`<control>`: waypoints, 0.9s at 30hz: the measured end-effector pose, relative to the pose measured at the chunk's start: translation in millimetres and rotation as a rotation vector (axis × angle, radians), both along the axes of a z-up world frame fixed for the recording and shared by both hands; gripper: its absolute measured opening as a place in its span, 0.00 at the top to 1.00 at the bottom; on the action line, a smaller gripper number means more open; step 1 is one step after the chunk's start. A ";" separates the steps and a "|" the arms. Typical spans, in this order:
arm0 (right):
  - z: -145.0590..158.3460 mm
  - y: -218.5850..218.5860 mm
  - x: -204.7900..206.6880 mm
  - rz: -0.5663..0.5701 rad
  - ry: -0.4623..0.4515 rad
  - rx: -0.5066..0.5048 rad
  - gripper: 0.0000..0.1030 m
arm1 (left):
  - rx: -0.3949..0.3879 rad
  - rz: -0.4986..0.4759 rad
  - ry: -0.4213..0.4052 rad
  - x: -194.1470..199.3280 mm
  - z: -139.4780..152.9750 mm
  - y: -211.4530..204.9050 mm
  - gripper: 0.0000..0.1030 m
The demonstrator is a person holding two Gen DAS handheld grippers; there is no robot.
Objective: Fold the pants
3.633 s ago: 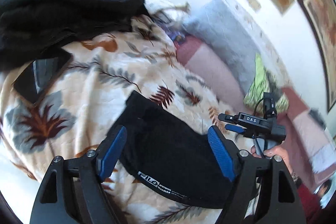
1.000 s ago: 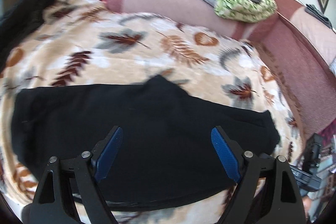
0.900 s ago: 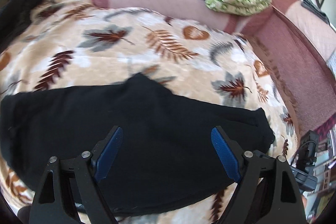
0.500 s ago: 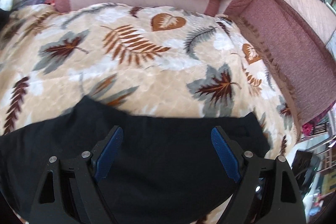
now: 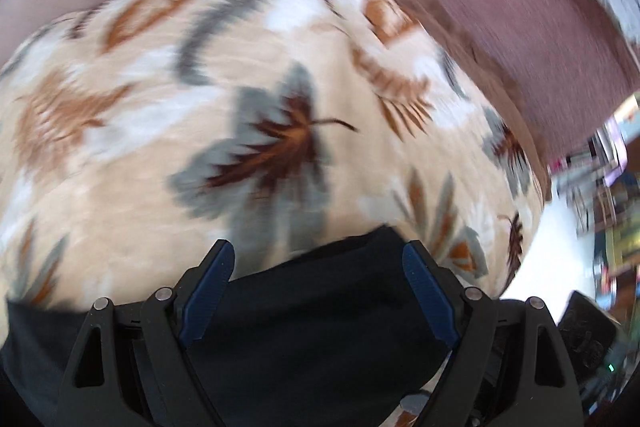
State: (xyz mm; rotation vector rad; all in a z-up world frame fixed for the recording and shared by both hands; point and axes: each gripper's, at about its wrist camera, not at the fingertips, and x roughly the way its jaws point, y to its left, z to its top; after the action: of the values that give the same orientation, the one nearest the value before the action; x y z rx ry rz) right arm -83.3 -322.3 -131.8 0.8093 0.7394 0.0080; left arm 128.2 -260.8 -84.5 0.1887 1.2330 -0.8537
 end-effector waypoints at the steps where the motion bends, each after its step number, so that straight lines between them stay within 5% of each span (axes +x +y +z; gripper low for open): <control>1: 4.0 -0.3 -3.8 -0.026 0.002 -0.039 0.31 | 0.010 -0.025 0.016 -0.3 -4.8 -9.2 0.17; 6: 4.9 5.4 -2.7 -0.021 0.020 -0.065 0.31 | 0.057 -0.113 0.096 -2.0 -30.4 -46.2 0.17; 8: 3.0 6.2 1.2 -0.015 0.022 -0.053 0.31 | 0.110 -0.154 0.057 -8.3 -35.0 -57.8 0.17; 9: 1.9 5.2 3.1 -0.016 0.027 -0.049 0.31 | 0.138 -0.180 0.032 -12.0 -35.0 -62.1 0.22; 10: -0.6 3.6 5.3 -0.018 0.031 -0.042 0.31 | 0.157 -0.200 0.000 -15.9 -34.0 -65.0 0.44; 11: -2.2 2.7 9.1 -0.017 0.035 -0.037 0.31 | 0.172 -0.218 -0.028 -19.6 -32.6 -66.5 0.54; 14: -4.2 1.2 16.3 -0.028 0.030 -0.039 0.31 | 0.147 -0.222 -0.027 -21.9 -26.5 -61.4 0.73; 15: -3.7 1.5 17.8 -0.025 0.028 -0.046 0.39 | 0.133 -0.217 -0.027 -22.5 -24.4 -58.3 0.76; 16: -2.8 2.0 19.6 -0.012 0.027 -0.057 0.71 | 0.120 -0.208 -0.027 -23.0 -22.6 -54.7 0.77; 17: -3.7 1.8 22.6 0.017 0.032 -0.044 0.84 | 0.107 -0.195 -0.032 -24.4 -20.0 -51.3 0.78; 20: 0.1 0.5 21.0 0.023 0.027 -0.031 0.84 | 0.065 -0.170 -0.045 -29.0 -8.4 -42.4 0.78; 27: 33.9 24.4 13.1 0.059 -0.007 -0.201 0.84 | 0.009 -0.115 -0.041 -31.6 12.8 -19.6 0.79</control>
State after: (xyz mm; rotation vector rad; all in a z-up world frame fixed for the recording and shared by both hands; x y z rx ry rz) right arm -70.2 -297.9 -98.0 0.5958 0.7449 -0.0104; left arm 96.6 -280.4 -71.7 0.2850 1.1959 -0.9395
